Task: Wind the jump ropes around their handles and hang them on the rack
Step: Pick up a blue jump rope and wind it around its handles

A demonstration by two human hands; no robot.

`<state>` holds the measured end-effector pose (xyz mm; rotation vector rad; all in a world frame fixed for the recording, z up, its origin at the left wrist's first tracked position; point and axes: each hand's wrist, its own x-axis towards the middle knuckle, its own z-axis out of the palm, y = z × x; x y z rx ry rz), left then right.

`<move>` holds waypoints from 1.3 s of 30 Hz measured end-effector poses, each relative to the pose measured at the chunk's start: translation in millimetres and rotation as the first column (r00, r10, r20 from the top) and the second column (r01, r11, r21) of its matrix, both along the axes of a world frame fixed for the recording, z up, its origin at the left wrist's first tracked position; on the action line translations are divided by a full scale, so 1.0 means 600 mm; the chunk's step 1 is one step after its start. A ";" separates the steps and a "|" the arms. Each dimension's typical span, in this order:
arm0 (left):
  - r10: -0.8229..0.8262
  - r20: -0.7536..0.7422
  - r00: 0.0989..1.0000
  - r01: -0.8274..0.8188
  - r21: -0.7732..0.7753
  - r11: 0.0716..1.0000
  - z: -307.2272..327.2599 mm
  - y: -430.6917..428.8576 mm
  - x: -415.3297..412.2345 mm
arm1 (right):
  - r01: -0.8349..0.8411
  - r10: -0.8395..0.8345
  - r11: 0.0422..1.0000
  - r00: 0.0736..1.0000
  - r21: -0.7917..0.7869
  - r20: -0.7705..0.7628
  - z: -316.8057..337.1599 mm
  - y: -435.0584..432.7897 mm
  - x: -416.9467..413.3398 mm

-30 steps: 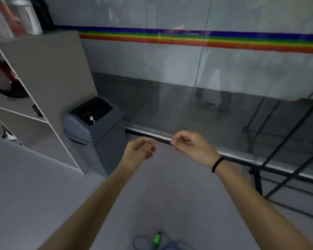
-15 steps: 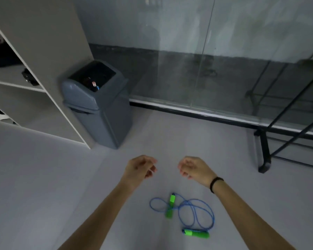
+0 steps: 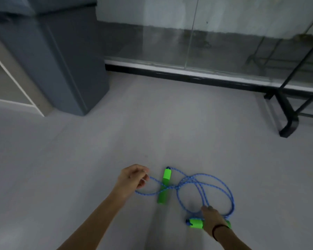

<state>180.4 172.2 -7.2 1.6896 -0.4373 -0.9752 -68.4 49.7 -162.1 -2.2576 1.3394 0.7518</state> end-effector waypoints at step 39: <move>-0.107 -0.044 0.993 0.105 -0.052 0.993 -0.140 -0.019 -0.038 | 0.563 -0.645 0.750 0.510 0.346 0.569 -0.031 0.003 0.155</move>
